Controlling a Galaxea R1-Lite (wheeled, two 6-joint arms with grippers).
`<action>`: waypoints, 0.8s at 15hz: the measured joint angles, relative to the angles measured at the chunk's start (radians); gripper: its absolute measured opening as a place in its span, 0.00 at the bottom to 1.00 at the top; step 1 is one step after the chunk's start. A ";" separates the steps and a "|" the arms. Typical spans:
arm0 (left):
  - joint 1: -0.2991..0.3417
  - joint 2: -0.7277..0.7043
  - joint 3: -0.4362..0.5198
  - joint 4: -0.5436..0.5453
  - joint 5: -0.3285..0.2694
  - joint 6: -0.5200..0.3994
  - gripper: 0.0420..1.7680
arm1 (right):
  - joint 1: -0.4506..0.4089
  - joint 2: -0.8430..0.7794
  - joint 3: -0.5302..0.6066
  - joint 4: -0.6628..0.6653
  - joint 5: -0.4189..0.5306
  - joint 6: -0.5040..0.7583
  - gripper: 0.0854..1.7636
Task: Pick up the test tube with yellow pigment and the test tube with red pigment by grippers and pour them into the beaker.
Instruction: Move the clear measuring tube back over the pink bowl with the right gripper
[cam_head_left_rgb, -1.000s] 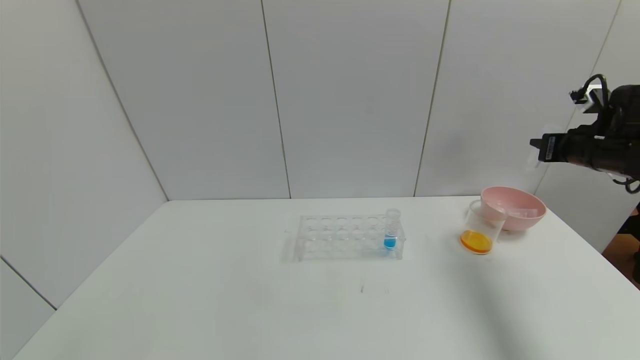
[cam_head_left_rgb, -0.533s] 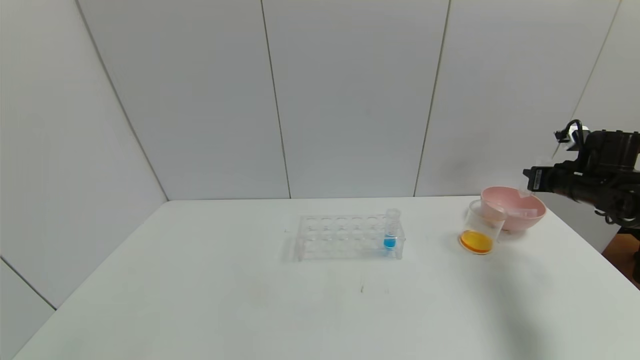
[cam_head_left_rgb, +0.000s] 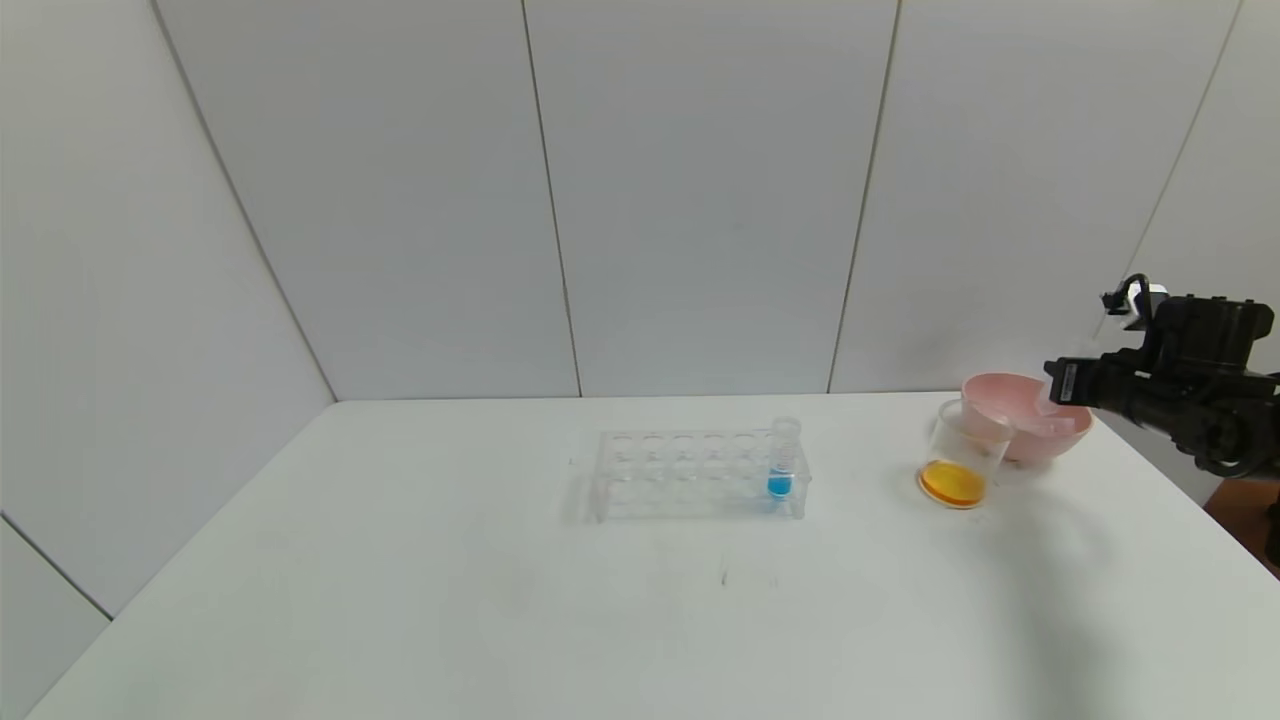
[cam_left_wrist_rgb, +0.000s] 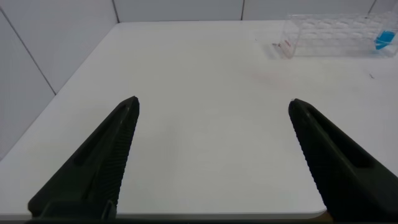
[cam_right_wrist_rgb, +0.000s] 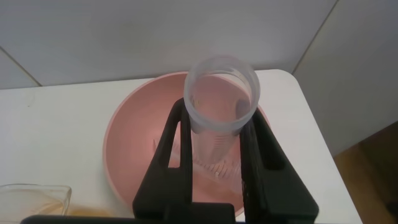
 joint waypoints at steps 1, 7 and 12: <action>0.000 0.000 0.000 0.000 0.000 0.000 0.97 | 0.000 0.004 0.000 0.000 0.000 0.000 0.25; 0.000 0.000 0.000 0.000 0.000 0.000 0.97 | 0.003 0.014 -0.003 0.000 0.001 0.001 0.25; 0.000 0.000 0.000 0.000 0.000 0.000 0.97 | 0.001 0.014 -0.001 0.014 0.006 0.001 0.25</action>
